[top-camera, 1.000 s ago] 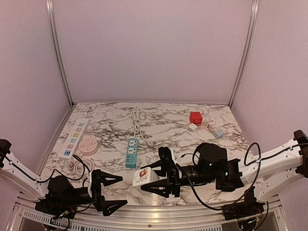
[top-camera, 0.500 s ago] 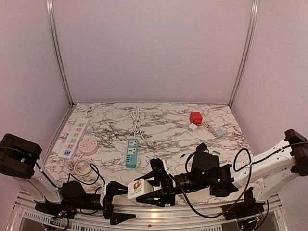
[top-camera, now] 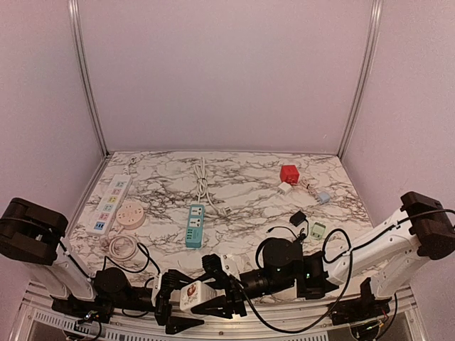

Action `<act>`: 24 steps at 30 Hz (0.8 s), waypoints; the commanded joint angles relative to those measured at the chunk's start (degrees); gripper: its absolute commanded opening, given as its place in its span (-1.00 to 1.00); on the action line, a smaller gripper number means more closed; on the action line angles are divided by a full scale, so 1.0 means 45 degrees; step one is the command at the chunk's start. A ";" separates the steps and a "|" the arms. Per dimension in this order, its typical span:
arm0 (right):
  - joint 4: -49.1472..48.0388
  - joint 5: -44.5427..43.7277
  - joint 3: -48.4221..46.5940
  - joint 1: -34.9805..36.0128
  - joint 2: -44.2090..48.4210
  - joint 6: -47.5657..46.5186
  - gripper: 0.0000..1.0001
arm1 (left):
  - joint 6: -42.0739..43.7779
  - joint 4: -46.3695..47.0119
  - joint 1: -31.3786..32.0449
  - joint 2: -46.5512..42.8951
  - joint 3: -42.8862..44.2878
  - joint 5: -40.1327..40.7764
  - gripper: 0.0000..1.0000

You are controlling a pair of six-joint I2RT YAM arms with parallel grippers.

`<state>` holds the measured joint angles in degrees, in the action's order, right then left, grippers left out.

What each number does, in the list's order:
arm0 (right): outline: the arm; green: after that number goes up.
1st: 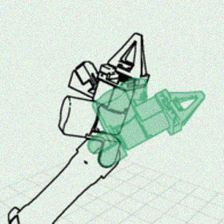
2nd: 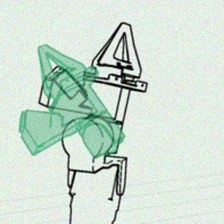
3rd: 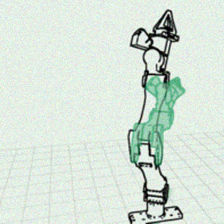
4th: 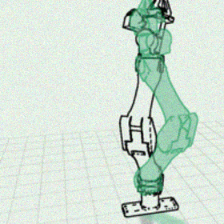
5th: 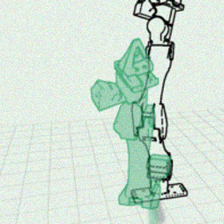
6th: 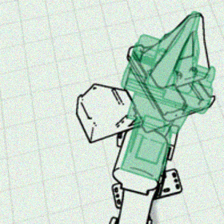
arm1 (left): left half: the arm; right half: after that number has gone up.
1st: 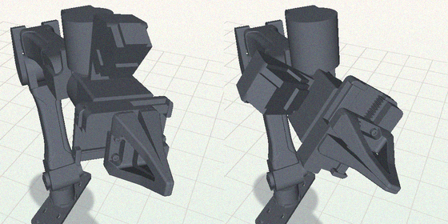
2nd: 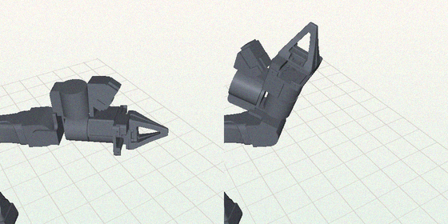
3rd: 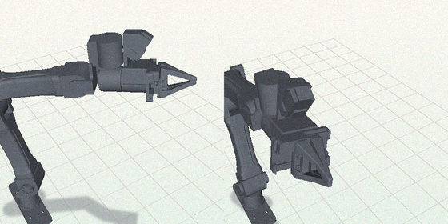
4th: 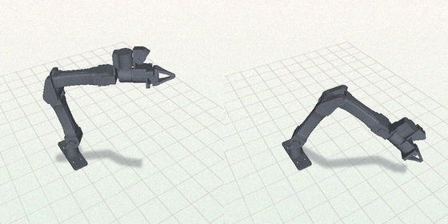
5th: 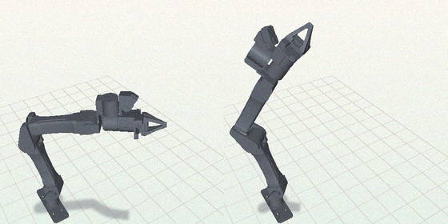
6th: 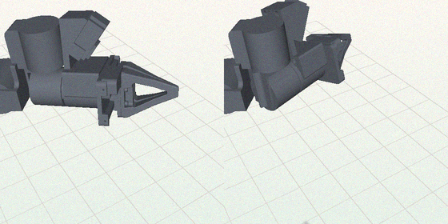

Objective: Insert the plug
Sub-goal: Pass from the right arm to the left

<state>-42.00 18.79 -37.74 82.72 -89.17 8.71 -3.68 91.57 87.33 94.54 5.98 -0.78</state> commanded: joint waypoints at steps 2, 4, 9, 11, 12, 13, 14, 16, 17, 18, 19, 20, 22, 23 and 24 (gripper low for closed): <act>-0.0804 -0.0216 -0.0558 0.0104 -0.0078 -0.0112 -1.00 | -0.0079 0.2204 0.0063 0.0257 0.0312 -0.0472 0.96; -0.0804 -0.0221 -0.0544 0.0112 -0.0123 -0.0109 -1.00 | -0.0070 0.2207 0.0065 0.0226 0.0293 -0.0482 0.90; -0.0823 -0.0150 -0.0600 0.0114 -0.0205 -0.0075 -1.00 | -0.0022 0.2210 0.0065 0.0161 0.0268 -0.0521 0.56; -0.0804 -0.0188 -0.0594 0.0114 -0.0205 -0.0114 -1.00 | -0.0021 0.2210 0.0065 0.0197 0.0297 -0.0531 0.39; -0.0804 -0.0190 -0.0583 0.0114 -0.0215 -0.0118 -1.00 | -0.0017 0.2200 0.0064 0.0211 0.0293 -0.0531 0.32; -0.0804 -0.0190 -0.0612 0.0112 -0.0221 -0.0136 -1.00 | -0.0011 0.2209 0.0063 0.0227 0.0307 -0.0555 0.24; -0.0777 -0.0195 -0.0627 0.0114 -0.0256 -0.0138 -1.00 | -0.0020 0.2210 0.0056 0.0236 0.0312 -0.0568 0.11; -0.0718 -0.0208 -0.0671 0.0111 -0.0315 -0.0170 -1.00 | -0.0031 0.2210 0.0066 0.0230 0.0312 -0.0536 -0.17; -0.0693 -0.0210 -0.0681 0.0112 -0.0363 -0.0174 -1.00 | -0.0040 0.2205 0.0064 0.0220 0.0302 -0.0514 -0.32; -0.0621 -0.0210 -0.0736 0.0114 -0.0383 -0.0221 -1.00 | -0.0036 0.2209 0.0066 0.0221 0.0294 -0.0497 -0.46; -0.0530 -0.0224 -0.0770 0.0114 -0.0420 -0.0234 -1.00 | -0.0035 0.2210 0.0066 0.0204 0.0293 -0.0451 -0.61; -0.0406 -0.0256 -0.0849 0.0105 -0.0447 -0.0278 -1.00 | -0.0057 0.2210 0.0051 0.0192 0.0266 -0.0394 -0.74; 0.0075 -0.0352 -0.1036 0.0114 -0.0495 -0.0424 -0.87 | -0.0060 0.2193 0.0066 0.0136 0.0209 -0.0258 -0.93; 0.0261 -0.0416 -0.1149 0.0114 -0.0507 -0.0531 -0.79 | -0.0060 0.2191 0.0059 0.0057 0.0155 -0.0143 -0.98; 0.0587 -0.0494 -0.1280 0.0114 -0.0514 -0.0666 -0.65 | -0.0046 0.2190 0.0055 -0.0061 0.0056 -0.0050 -1.00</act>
<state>-40.93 17.45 -38.54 82.72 -90.37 7.62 -3.84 91.61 87.39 95.13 6.33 -3.31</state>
